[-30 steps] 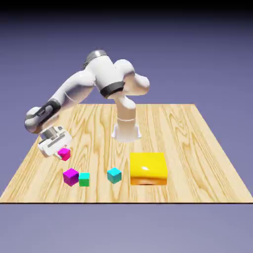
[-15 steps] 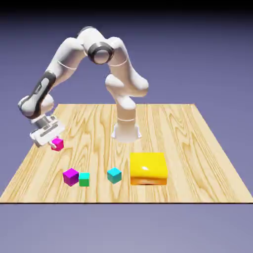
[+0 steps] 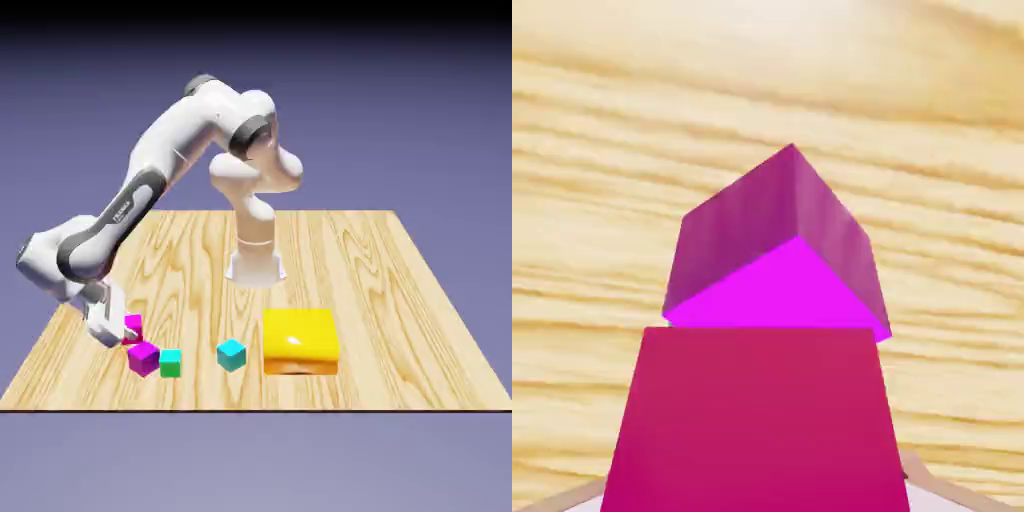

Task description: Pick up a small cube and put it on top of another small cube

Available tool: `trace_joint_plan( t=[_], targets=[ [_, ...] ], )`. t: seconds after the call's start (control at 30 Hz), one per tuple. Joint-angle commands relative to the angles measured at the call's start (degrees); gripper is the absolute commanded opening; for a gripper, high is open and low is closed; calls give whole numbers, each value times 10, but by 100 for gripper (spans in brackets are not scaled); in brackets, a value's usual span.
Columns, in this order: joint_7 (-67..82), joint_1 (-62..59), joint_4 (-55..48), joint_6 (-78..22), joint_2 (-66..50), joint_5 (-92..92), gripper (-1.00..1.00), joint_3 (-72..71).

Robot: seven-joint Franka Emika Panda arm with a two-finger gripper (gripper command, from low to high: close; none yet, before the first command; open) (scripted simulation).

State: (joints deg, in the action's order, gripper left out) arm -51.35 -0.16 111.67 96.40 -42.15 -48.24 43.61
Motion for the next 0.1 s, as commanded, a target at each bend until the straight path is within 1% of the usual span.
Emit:
trace_joint_plan(
  t=[0.0,0.07],
  targets=[
    [0,0,0,0,0,0,100,0],
    [-19,-13,-39,-50,21,31,100,22]
  ],
)
